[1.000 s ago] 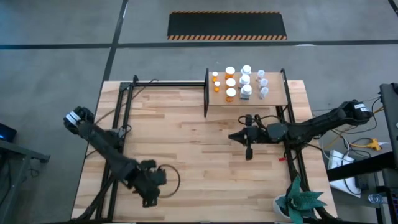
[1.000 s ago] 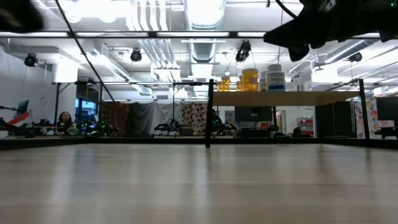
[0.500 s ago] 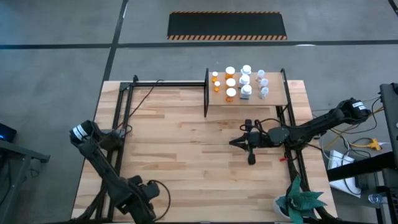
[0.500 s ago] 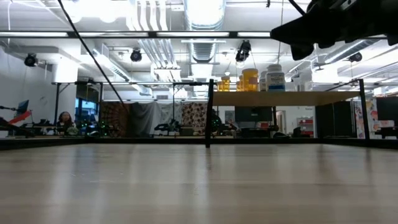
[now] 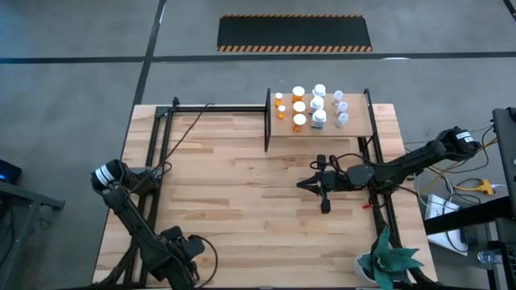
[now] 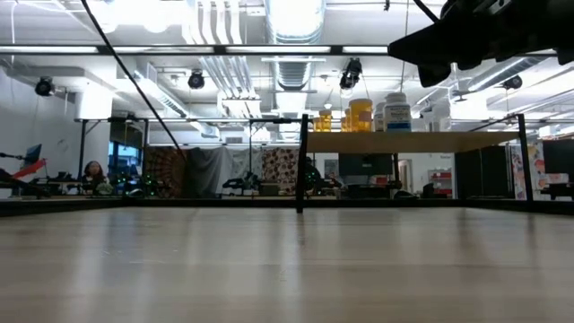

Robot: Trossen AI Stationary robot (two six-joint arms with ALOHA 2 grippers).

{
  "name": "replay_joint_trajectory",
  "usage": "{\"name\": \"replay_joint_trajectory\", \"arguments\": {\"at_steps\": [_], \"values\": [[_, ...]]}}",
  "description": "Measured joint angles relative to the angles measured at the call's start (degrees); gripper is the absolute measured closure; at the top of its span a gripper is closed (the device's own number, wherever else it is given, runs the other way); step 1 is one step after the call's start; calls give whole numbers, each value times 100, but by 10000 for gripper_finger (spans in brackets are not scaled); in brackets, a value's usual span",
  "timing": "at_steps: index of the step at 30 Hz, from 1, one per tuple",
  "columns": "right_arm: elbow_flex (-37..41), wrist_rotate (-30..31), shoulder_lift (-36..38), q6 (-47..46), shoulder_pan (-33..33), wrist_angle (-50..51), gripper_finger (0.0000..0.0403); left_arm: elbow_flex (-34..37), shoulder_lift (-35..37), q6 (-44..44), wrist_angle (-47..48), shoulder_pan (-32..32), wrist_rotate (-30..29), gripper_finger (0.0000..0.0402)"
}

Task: Pick and place medicine bottles onto shelf by color
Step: Put the small orange pill bottle on the shelf aligned with the other small orange pill bottles

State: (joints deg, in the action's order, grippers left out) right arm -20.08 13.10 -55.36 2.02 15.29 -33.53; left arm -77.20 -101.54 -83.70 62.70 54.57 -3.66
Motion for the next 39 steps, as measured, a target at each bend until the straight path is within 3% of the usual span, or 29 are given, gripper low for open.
{"name": "replay_joint_trajectory", "arguments": {"at_steps": [4, 15, 23, 28, 33, 39], "values": [[0, -2, -1, -2, 7, 1, 392, 194, 19, 2, -436, 7, 81, 197], [7, -2, 6, 7, 9, 3, 392, 222, 12, 299, -486, 13, 3, 197], [9, -153, 6, 46, 9, 21, 392, 224, -194, 3150, -611, 11, -118, 197], [9, -153, 6, 33, 9, 21, 392, 226, -433, 4714, -52, 0, -141, 197], [9, -153, 6, 46, 9, 20, 392, 257, -629, 5728, 104, -25, -544, 197], [9, -153, 6, 52, 9, 18, 392, 258, -934, 6631, 45, -49, -558, 197]]}}
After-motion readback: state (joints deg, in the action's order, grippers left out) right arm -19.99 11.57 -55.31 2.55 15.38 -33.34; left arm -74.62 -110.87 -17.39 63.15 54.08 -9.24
